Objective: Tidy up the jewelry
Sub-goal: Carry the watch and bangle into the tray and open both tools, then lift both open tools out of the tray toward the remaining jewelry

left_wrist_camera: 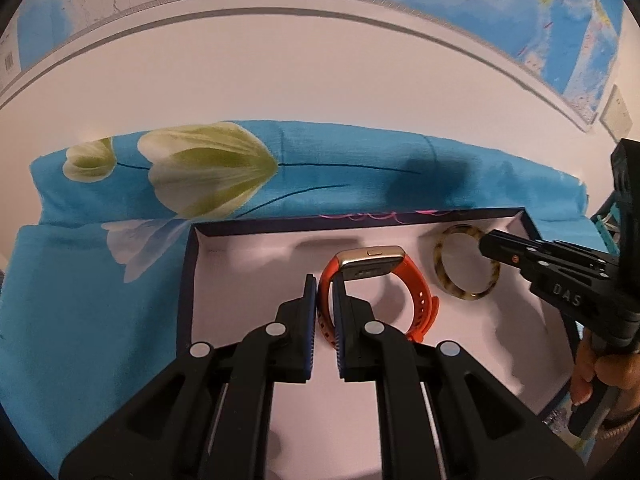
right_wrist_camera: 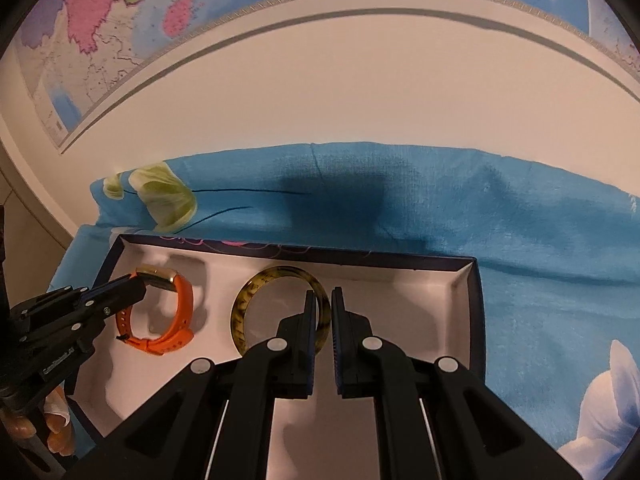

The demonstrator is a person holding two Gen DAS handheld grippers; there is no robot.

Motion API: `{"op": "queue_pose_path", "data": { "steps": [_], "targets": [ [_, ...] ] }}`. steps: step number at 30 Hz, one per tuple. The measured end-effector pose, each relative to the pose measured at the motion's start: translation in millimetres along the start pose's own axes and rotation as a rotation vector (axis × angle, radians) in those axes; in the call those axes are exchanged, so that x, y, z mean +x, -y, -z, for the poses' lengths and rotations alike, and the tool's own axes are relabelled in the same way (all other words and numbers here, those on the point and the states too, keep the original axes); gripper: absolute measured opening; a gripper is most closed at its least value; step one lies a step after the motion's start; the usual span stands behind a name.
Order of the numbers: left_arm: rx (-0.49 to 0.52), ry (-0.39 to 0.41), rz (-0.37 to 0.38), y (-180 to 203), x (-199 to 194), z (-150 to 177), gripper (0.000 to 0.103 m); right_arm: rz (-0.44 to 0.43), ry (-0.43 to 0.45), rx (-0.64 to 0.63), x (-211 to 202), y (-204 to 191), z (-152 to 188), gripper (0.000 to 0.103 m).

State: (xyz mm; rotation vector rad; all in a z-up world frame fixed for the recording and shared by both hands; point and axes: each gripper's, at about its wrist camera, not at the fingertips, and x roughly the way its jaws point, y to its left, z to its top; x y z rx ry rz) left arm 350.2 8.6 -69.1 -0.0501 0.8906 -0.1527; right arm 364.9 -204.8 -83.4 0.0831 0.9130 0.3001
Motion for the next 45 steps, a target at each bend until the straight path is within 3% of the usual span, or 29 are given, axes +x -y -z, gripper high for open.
{"op": "queue_pose_path", "data": {
  "steps": [10,13,15,23,25,30,35,45],
  "targets": [
    [-0.016,-0.066,-0.007,-3,19,-10,0.01,0.014,-0.013,0.02,4,5,-3,0.008],
    [-0.029,-0.05,-0.018,-5,15,-11,0.021,0.027,0.019,0.019,-7,5,-2,0.014],
    [-0.04,-0.026,-0.012,-7,6,-10,0.039,0.025,0.054,0.006,-20,3,1,0.02],
    [0.04,0.191,-0.052,-2,-68,22,0.066,0.0,0.186,-0.125,-92,-15,38,0.041],
    [0.056,0.23,-0.054,0,-87,37,0.066,-0.013,0.214,-0.154,-110,-19,52,0.052],
    [0.074,0.292,-0.035,6,-123,69,0.074,-0.023,0.221,-0.196,-134,-20,86,0.052],
    [0.095,0.33,-0.024,14,-143,107,0.076,0.005,0.197,-0.195,-138,-13,120,0.052],
    [0.125,0.321,-0.019,28,-143,144,0.077,0.002,0.126,-0.141,-126,-11,163,0.052]
  ]
}}
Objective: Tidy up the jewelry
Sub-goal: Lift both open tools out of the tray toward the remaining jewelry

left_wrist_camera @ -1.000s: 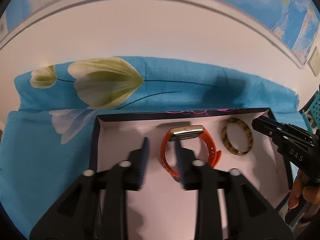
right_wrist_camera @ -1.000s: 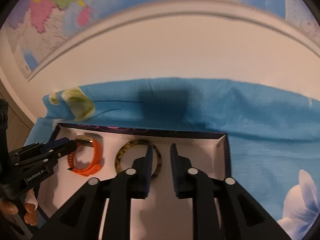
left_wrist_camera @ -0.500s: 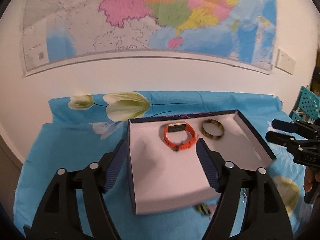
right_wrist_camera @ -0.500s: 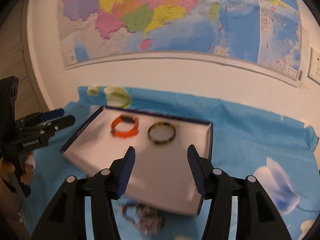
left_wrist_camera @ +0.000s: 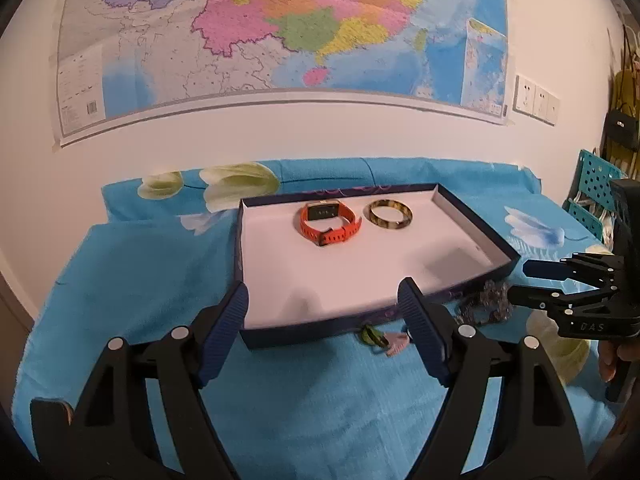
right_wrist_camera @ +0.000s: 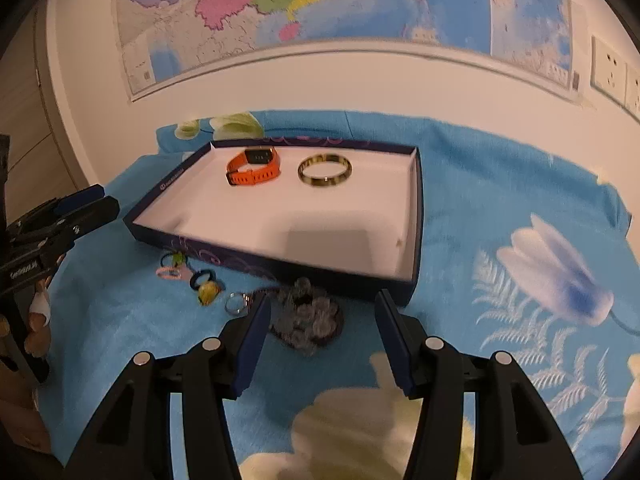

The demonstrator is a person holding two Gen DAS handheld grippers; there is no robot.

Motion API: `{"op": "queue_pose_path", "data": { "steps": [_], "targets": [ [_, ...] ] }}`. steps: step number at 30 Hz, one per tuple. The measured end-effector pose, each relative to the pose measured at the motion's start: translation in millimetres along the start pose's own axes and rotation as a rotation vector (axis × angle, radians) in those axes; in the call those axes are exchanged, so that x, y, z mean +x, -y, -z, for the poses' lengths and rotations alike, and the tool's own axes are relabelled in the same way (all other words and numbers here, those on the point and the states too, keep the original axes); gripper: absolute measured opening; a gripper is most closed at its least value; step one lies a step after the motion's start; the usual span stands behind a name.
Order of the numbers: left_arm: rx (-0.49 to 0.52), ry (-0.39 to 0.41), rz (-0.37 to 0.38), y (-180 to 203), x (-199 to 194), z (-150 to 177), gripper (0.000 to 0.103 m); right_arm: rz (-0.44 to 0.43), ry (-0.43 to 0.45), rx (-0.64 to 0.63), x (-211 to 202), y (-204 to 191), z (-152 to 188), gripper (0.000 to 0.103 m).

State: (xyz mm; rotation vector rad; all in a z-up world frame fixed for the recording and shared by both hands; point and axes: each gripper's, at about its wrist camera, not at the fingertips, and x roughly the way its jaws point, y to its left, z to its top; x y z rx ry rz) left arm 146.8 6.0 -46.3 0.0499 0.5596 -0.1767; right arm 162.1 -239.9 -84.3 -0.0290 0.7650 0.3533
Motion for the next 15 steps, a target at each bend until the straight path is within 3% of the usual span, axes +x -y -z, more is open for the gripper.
{"op": "queue_pose_path", "data": {
  "steps": [15],
  "targets": [
    [0.022,-0.037,0.016,11,4,15,0.077,0.0,-0.032,0.004,14,-6,3,0.032]
  ]
}}
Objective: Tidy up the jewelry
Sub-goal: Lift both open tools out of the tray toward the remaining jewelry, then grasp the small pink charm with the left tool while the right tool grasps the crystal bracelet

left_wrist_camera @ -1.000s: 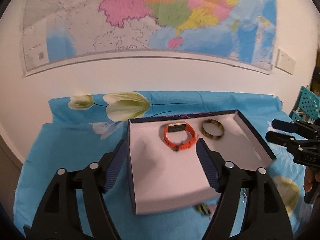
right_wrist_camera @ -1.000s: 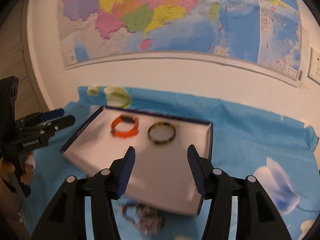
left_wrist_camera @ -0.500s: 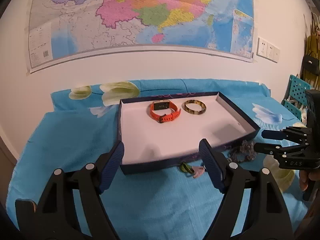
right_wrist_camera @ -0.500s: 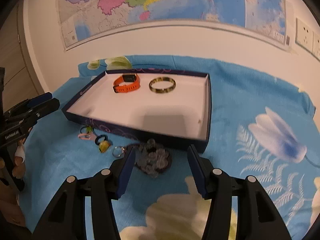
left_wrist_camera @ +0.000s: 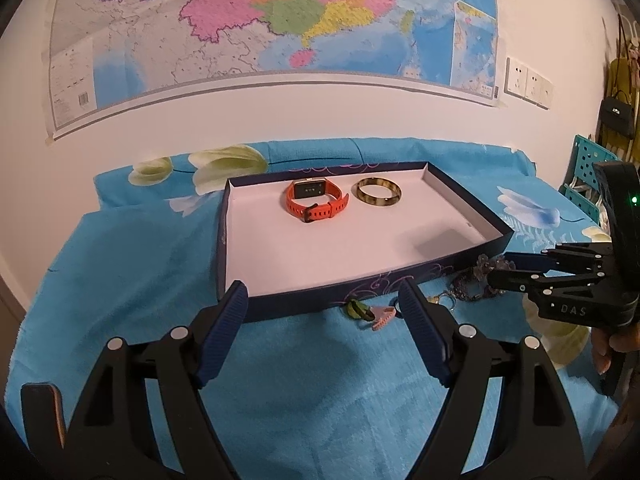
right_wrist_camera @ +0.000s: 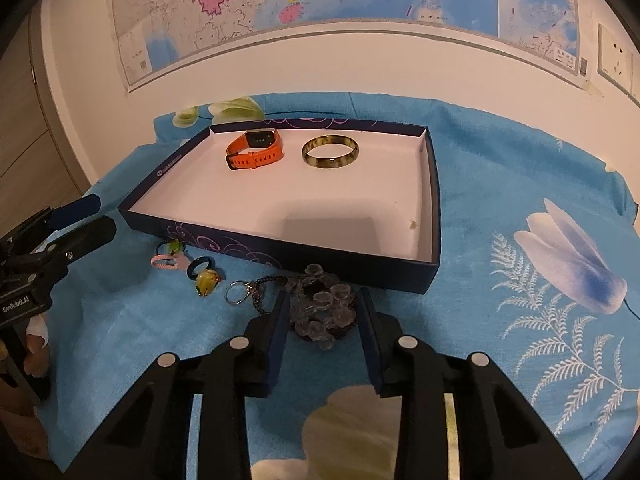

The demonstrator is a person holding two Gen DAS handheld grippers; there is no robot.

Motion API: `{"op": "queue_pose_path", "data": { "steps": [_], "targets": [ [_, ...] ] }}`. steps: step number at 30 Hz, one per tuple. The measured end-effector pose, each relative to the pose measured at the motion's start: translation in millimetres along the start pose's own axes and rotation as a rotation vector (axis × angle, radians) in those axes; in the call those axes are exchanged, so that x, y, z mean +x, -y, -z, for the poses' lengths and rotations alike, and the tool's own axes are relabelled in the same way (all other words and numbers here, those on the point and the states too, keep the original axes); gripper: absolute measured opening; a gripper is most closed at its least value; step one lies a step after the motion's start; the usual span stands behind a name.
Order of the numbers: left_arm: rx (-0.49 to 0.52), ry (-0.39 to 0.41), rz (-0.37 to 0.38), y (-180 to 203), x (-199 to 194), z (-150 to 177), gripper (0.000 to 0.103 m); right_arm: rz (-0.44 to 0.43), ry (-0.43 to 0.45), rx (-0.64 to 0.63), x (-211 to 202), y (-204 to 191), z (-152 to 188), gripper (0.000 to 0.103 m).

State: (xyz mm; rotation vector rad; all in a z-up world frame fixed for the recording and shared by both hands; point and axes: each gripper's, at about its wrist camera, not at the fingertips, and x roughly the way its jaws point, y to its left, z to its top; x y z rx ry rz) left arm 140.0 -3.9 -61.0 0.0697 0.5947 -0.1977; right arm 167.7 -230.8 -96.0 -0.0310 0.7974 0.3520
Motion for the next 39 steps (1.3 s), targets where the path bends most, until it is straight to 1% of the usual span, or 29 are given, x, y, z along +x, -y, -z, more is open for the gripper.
{"op": "queue_pose_path", "data": {
  "steps": [1,4,10,11,12,16,20,23,24,28,31,35,36,38,39],
  "targets": [
    [0.0,-0.002,0.001,0,0,1,0.077,-0.001,-0.001,0.001,0,0,0,0.031],
    [0.0,-0.007,0.007,2,1,1,0.077,-0.004,0.005,0.008,-1,1,0,0.017],
    [0.004,-0.011,0.021,4,2,2,0.077,-0.046,0.024,0.038,-7,6,-1,0.017],
    [0.003,-0.012,0.023,4,2,3,0.077,-0.056,0.033,0.042,-9,7,-1,0.008],
    [0.002,-0.013,0.026,3,2,3,0.077,-0.074,0.042,0.048,-12,7,-3,0.008],
    [0.004,-0.023,0.036,5,4,4,0.077,-0.088,0.068,0.048,-21,7,-6,0.008],
    [0.018,-0.041,0.059,9,7,4,0.076,-0.12,0.088,0.07,-29,11,-10,0.008],
    [0.021,-0.066,0.093,11,12,5,0.072,-0.126,0.109,0.068,-37,10,-12,0.008],
    [0.024,-0.08,0.105,12,15,6,0.069,-0.134,0.116,0.071,-41,10,-13,0.008],
    [0.016,-0.125,0.166,15,25,7,0.067,-0.187,0.153,0.076,-58,8,-16,0.008],
    [-0.004,-0.173,0.191,14,37,7,0.059,-0.209,0.16,0.053,-65,2,-16,0.008],
    [-0.029,-0.229,0.205,12,49,10,0.043,-0.233,0.132,0.026,-61,-7,-12,0.008],
    [-0.035,-0.235,0.211,12,50,10,0.04,-0.239,0.126,0.025,-60,-9,-10,0.008],
    [-0.041,-0.242,0.218,11,52,11,0.037,-0.249,0.115,0.028,-57,-9,-8,0.008],
    [-0.042,-0.242,0.219,12,52,11,0.034,-0.254,0.111,0.03,-56,-9,-7,0.008]
  ]
}}
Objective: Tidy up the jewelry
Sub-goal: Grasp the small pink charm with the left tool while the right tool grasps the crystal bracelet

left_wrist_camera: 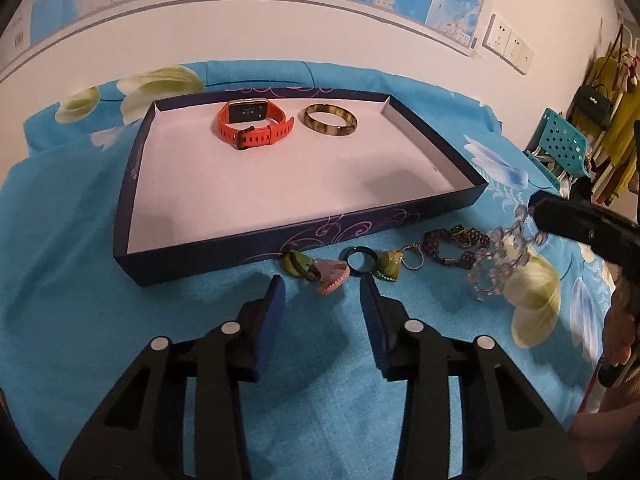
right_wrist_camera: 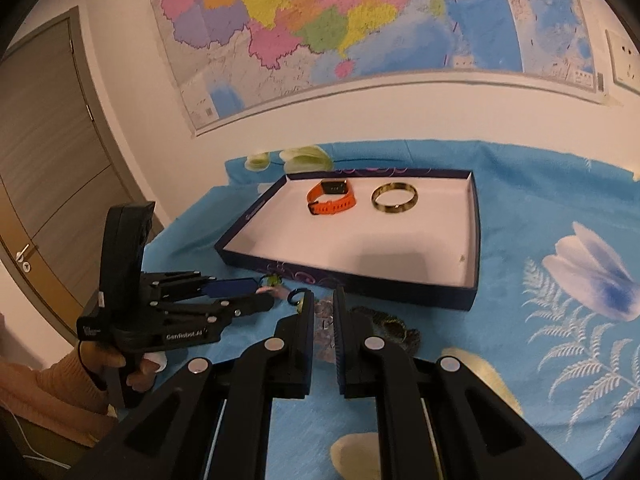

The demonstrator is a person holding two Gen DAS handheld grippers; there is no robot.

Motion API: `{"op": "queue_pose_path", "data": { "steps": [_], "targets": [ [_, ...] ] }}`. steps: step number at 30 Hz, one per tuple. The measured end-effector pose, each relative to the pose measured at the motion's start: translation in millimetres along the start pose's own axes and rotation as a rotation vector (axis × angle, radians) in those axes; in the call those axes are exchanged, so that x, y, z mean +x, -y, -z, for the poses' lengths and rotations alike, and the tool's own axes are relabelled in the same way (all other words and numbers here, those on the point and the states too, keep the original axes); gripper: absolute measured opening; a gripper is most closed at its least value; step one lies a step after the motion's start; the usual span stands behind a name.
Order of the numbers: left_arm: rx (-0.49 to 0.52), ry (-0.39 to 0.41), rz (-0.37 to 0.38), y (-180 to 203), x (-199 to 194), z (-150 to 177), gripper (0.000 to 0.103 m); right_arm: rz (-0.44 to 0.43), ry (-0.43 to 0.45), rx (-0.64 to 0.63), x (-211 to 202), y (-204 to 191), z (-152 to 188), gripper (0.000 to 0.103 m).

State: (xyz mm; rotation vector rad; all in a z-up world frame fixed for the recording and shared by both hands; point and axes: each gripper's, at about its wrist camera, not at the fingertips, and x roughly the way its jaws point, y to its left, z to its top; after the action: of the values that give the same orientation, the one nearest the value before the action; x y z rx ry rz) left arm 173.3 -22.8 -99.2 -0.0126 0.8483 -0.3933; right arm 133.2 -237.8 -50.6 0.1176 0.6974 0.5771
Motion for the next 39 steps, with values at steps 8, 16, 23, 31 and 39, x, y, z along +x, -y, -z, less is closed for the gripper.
{"op": "queue_pose_path", "data": {
  "steps": [8,16,23,31,39],
  "targets": [
    [0.036,0.006,0.003,9,0,-1,0.004,-0.021,-0.012,0.01,2,0,5,0.008],
    [0.063,0.034,0.027,16,-15,4,0.004,-0.022,-0.005,0.016,1,2,4,0.008],
    [0.048,0.058,0.028,13,-30,10,0.004,-0.031,0.003,0.02,-1,6,3,0.008],
    [0.047,0.093,0.037,12,-44,4,0.004,-0.03,0.031,0.002,-6,2,-7,0.008],
    [0.075,0.129,0.028,13,-52,-9,0.004,-0.015,0.07,-0.029,-9,1,-28,0.008]
  ]
}}
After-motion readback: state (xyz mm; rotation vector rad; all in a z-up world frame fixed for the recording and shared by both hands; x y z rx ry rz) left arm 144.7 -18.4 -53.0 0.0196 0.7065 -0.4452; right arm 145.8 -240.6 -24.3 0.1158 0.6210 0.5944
